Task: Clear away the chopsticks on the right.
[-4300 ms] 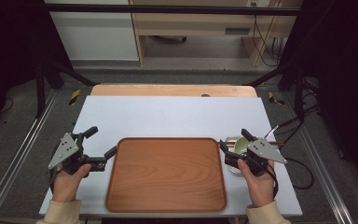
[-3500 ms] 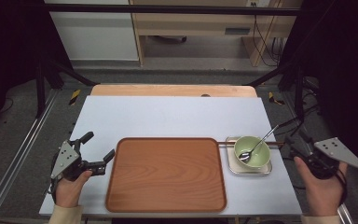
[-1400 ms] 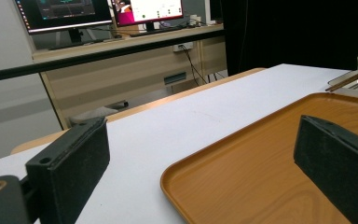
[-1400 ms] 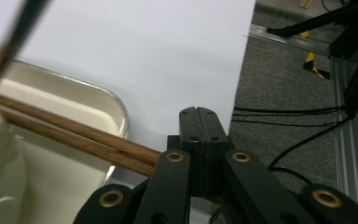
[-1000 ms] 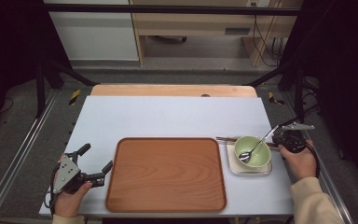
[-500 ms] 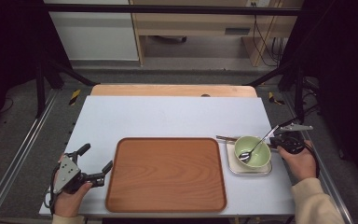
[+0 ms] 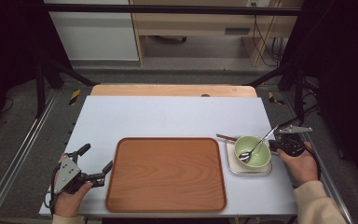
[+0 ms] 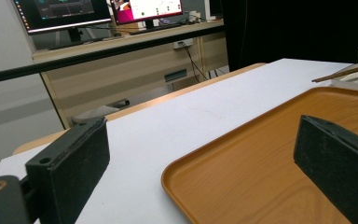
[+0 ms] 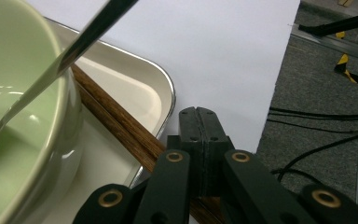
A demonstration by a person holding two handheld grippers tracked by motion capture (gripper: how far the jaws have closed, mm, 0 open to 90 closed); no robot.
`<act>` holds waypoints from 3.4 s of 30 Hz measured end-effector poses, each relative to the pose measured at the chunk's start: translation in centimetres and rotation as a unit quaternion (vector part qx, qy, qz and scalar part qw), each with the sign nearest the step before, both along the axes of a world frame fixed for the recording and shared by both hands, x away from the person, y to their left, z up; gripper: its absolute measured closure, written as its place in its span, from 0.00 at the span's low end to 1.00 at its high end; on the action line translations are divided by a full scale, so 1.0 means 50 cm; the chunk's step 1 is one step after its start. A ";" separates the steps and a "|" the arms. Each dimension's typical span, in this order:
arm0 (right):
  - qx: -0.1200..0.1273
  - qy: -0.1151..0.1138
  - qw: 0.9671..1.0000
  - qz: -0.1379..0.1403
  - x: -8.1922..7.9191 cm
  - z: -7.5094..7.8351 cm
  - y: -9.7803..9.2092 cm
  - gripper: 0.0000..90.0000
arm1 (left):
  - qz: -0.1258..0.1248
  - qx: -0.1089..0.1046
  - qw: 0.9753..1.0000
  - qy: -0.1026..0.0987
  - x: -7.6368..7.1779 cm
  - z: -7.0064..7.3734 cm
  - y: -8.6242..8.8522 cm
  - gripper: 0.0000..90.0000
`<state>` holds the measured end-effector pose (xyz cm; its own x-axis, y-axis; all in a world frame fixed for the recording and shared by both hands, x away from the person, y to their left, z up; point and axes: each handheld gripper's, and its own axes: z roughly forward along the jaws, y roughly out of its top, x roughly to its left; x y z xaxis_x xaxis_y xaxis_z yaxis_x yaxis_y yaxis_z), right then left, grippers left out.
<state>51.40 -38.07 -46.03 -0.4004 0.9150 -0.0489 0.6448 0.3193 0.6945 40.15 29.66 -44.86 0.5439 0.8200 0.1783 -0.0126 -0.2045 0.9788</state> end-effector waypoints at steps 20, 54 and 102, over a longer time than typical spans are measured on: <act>0.008 0.012 1.000 0.010 -0.013 -0.001 0.008 1.00 | 0.001 -0.001 1.000 0.001 0.001 -0.001 0.002 0.03; -0.024 0.009 1.000 0.017 -0.053 0.056 -0.044 0.88 | -0.003 0.000 1.000 0.001 0.000 -0.001 -0.001 0.03; -0.067 0.042 0.993 0.086 -0.053 0.041 -0.036 0.89 | 0.000 0.005 1.000 -0.002 0.000 -0.001 0.000 0.03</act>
